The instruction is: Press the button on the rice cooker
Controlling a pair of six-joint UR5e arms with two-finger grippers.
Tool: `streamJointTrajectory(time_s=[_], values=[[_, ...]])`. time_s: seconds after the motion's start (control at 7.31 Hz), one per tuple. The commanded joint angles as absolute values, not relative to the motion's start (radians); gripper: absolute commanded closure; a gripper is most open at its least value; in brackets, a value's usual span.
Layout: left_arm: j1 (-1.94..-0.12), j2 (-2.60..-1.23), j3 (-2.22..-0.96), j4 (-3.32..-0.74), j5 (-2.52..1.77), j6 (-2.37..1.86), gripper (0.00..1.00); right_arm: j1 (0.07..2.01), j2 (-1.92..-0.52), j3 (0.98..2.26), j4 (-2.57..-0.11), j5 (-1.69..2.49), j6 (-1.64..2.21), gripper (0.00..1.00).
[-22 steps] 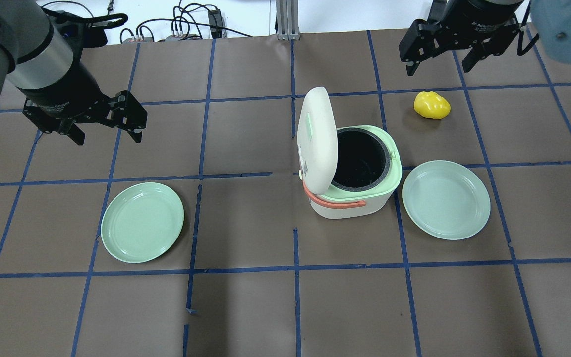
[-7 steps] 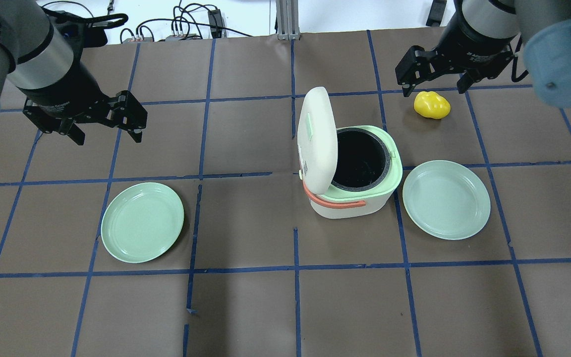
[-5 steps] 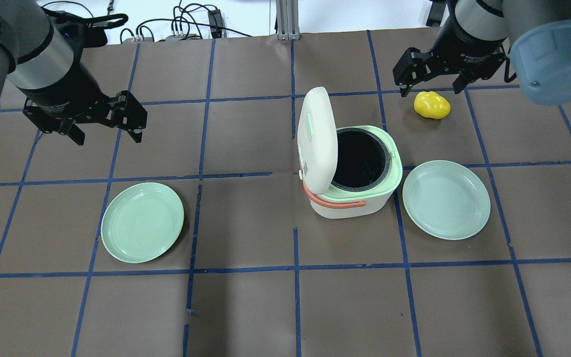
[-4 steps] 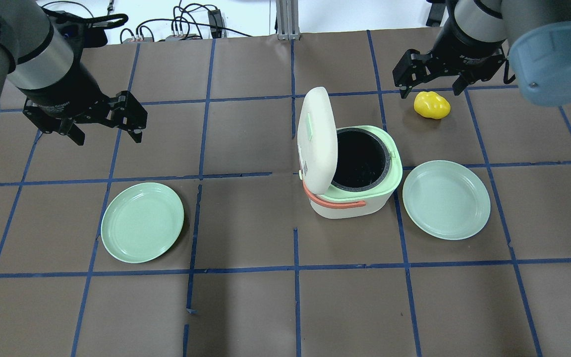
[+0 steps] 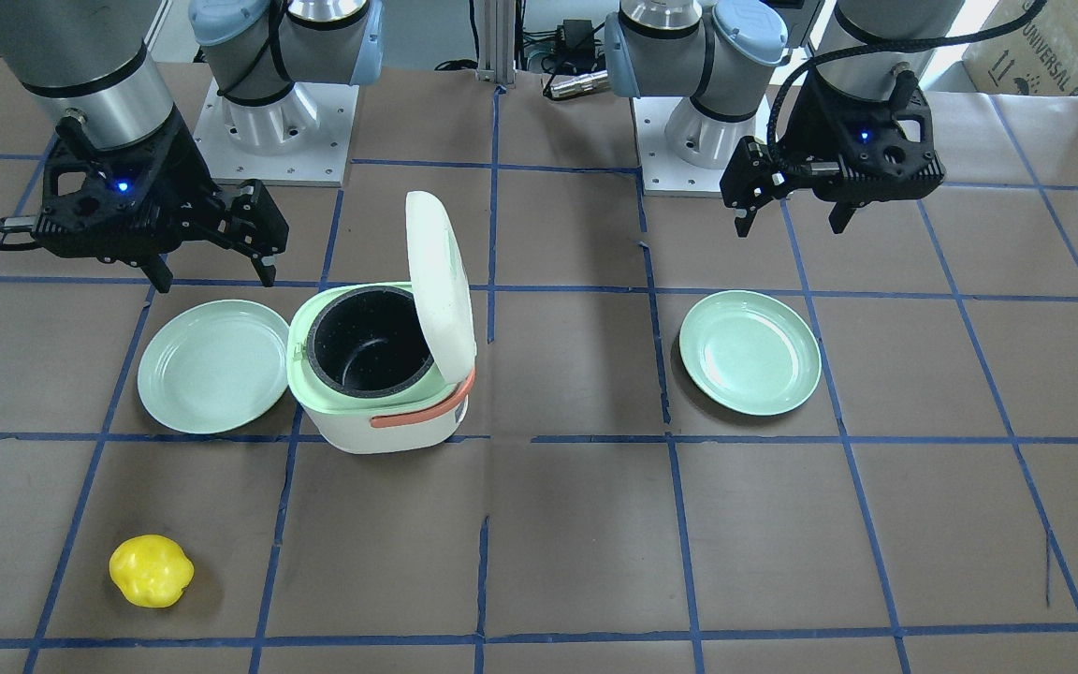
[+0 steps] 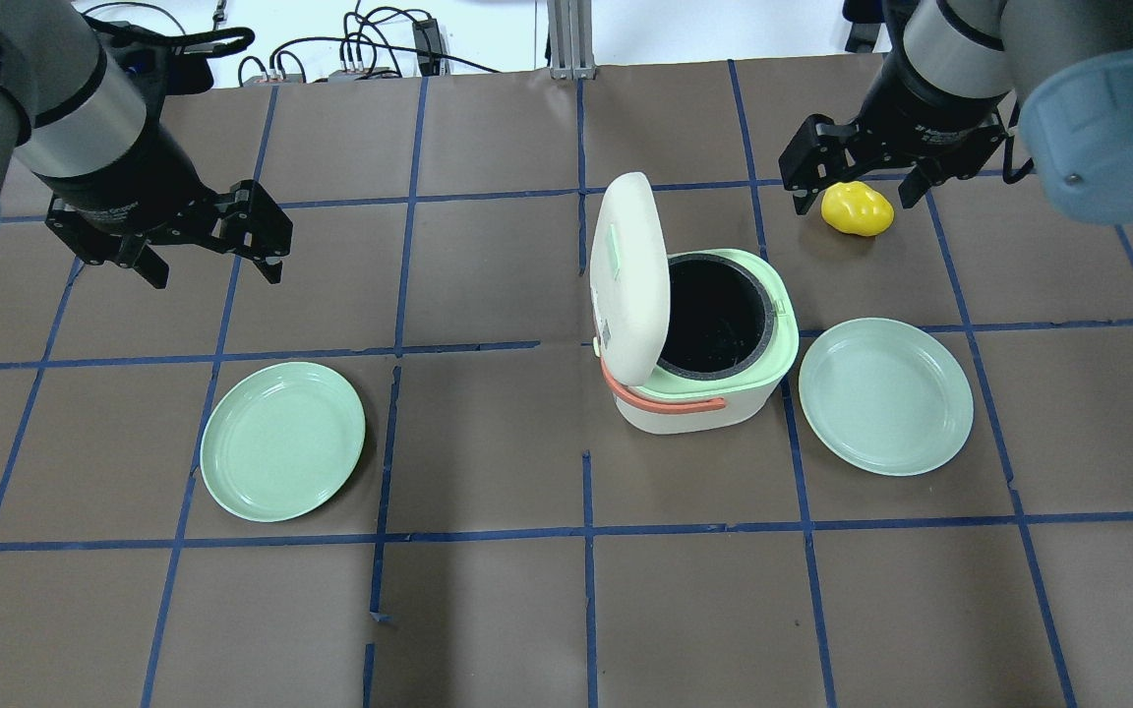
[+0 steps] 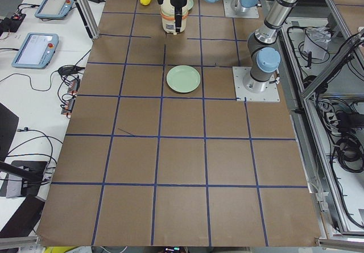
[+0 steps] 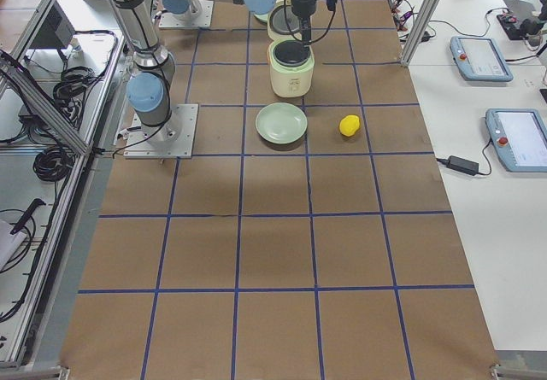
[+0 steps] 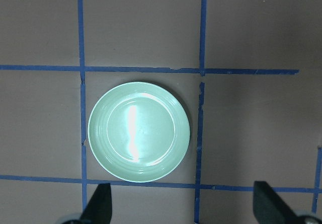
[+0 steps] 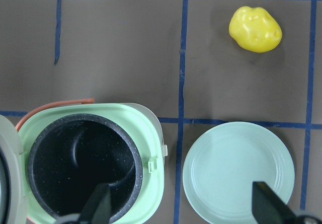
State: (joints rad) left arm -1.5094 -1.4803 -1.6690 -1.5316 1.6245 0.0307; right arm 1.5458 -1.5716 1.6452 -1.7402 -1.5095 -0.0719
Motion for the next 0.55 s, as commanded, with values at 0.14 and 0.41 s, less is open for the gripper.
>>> streamJointTrajectory(time_s=[0.14,0.41], values=[[-1.509,-1.48,-1.669,-1.531,1.624,0.029,0.0,1.549,-1.673,1.675,-1.695,-1.509,-0.077,0.0],[-1.509,-1.48,-1.669,-1.531,1.624,0.031,0.0,1.549,-1.69,1.675,-1.704,-1.506,-0.071,0.0]])
